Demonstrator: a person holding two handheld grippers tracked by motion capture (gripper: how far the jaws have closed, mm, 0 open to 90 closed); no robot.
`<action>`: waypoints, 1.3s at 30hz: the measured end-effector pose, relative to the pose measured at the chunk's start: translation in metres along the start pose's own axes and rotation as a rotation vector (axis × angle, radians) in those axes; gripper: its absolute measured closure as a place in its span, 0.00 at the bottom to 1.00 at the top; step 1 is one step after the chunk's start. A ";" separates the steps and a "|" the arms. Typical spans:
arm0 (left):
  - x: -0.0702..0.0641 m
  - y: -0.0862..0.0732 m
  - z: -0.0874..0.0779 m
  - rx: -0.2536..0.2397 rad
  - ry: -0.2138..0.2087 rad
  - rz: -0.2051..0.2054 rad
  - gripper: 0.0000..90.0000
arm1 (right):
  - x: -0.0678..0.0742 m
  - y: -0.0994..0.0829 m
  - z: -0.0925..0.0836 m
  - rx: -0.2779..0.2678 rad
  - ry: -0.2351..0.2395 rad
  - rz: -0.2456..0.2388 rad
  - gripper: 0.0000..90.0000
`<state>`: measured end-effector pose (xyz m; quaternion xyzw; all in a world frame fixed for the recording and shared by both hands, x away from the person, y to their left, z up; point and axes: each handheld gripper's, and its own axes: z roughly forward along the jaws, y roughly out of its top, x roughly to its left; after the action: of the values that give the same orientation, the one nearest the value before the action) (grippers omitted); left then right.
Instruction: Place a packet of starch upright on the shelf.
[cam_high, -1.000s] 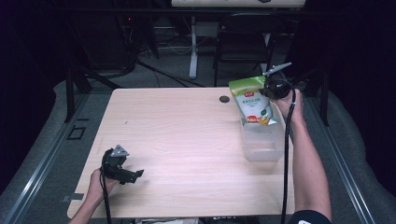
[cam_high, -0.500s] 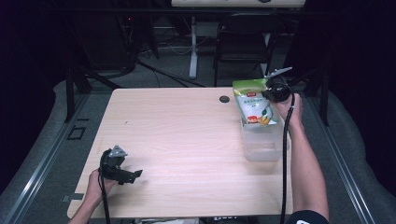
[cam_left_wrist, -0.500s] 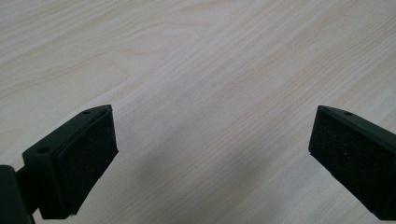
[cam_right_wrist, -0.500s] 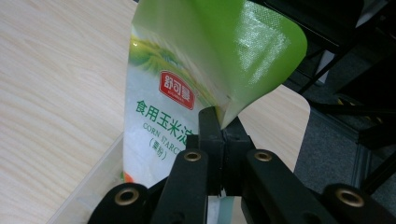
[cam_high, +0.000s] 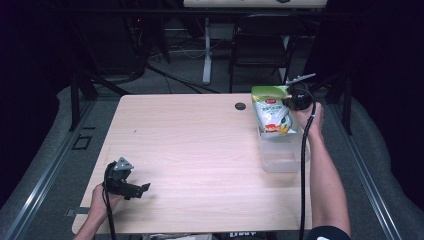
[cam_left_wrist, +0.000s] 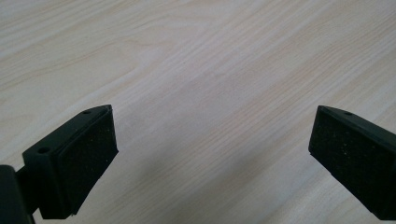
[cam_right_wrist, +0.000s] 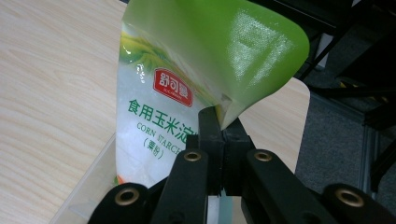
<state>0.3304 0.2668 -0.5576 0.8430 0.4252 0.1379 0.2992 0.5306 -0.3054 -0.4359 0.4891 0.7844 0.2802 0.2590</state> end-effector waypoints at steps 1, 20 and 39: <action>-0.001 0.000 0.000 -0.001 -0.001 0.001 0.01 | 0.000 0.000 0.000 0.004 0.001 0.004 1.00; 0.000 0.000 0.002 0.011 -0.008 0.002 0.01 | -0.007 0.013 -0.001 0.031 0.036 0.103 0.60; -0.002 0.001 0.004 0.017 -0.008 0.009 0.01 | 0.017 0.019 -0.025 -0.113 0.099 -0.006 0.99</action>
<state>0.3316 0.2634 -0.5600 0.8478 0.4215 0.1325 0.2933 0.5187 -0.2878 -0.4076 0.4568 0.7805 0.3472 0.2479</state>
